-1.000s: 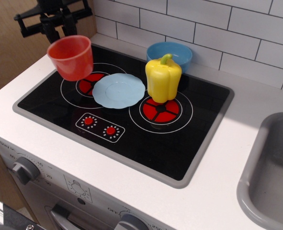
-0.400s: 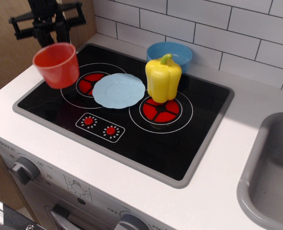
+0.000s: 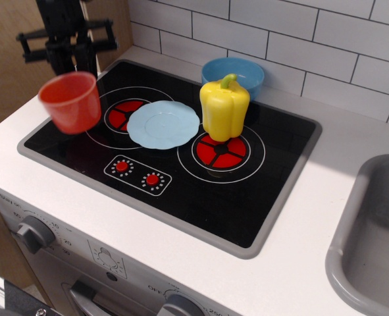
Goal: Take cup off plate
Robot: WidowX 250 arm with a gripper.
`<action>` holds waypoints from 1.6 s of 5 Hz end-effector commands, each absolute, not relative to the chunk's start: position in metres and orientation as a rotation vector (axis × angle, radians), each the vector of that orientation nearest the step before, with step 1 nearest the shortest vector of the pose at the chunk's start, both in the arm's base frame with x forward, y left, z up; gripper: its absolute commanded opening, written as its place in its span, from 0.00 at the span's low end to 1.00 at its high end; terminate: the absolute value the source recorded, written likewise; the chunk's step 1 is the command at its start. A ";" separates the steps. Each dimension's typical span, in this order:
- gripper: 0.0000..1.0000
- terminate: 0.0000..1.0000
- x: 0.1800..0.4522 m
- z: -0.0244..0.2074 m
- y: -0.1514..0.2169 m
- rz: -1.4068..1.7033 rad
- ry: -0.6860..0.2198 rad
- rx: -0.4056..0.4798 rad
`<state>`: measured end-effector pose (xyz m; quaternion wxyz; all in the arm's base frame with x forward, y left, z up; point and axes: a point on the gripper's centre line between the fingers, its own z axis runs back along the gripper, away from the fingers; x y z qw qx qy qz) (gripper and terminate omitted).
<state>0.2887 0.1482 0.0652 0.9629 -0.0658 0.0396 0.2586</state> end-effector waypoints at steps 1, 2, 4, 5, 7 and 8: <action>0.00 0.00 0.292 0.084 0.145 0.381 -0.075 -0.085; 0.00 0.00 0.293 0.081 0.142 0.362 -0.099 -0.052; 1.00 0.00 0.294 0.083 0.138 0.383 -0.089 -0.038; 1.00 0.00 0.295 0.089 0.135 0.389 -0.102 -0.050; 1.00 0.00 0.295 0.124 0.124 0.406 -0.285 -0.096; 1.00 1.00 0.295 0.139 0.115 0.363 -0.331 -0.123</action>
